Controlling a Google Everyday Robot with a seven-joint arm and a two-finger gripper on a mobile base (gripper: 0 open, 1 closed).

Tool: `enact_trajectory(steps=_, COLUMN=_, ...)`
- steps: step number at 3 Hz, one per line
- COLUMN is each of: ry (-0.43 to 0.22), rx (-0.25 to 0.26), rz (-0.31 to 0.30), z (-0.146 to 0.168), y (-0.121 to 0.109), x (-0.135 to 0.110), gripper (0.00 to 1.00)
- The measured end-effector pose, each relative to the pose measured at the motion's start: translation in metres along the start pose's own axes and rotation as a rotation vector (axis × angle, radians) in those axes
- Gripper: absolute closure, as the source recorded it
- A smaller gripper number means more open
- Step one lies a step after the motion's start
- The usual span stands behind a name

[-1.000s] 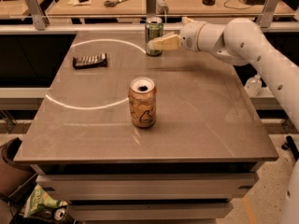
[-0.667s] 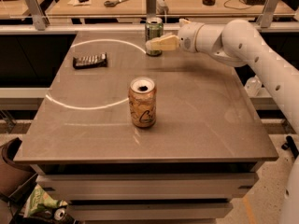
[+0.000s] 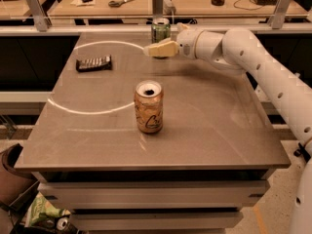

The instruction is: Knock green can over

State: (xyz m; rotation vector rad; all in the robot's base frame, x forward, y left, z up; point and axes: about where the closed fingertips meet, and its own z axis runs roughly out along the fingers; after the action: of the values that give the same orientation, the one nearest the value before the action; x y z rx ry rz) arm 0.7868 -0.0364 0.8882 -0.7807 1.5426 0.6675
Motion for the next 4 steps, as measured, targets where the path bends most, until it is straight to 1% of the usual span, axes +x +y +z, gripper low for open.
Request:
enact_trajectory(steps=1, ry=-0.034, rx=-0.008, rz=0.012, z=0.0141, y=0.0034, x=0.0081, gripper=0.18)
enact_trajectory(steps=4, ry=-0.033, rx=-0.021, rz=0.012, z=0.0205, y=0.0097, x=0.0077, gripper=0.87)
